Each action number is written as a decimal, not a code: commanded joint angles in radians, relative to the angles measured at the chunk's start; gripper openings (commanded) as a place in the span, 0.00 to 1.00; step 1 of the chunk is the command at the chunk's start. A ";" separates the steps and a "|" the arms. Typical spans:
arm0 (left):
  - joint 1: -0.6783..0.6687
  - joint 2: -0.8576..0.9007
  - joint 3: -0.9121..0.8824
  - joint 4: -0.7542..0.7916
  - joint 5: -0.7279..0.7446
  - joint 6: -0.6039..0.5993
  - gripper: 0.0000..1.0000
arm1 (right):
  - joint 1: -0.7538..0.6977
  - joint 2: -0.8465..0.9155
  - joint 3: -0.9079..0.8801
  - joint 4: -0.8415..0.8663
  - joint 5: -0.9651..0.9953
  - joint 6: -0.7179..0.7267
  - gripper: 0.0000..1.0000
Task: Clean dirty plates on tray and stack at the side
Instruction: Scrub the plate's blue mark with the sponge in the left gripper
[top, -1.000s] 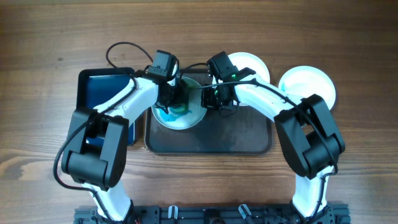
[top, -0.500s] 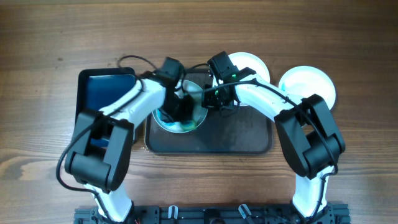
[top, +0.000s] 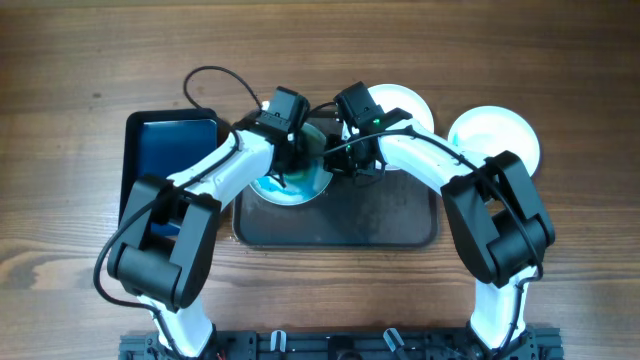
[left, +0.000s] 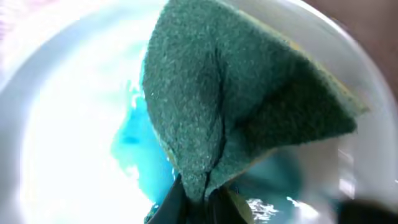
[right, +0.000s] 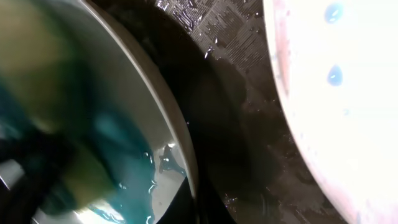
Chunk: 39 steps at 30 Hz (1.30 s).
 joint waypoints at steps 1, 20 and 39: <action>0.031 0.019 -0.012 -0.111 -0.238 -0.066 0.04 | -0.002 0.019 0.013 -0.010 0.002 0.000 0.04; 0.006 0.019 -0.012 -0.143 0.351 0.280 0.04 | -0.002 0.019 0.013 0.010 -0.021 -0.004 0.04; 0.005 0.019 -0.012 -0.128 0.256 0.067 0.04 | -0.002 0.019 0.012 0.011 -0.021 -0.003 0.04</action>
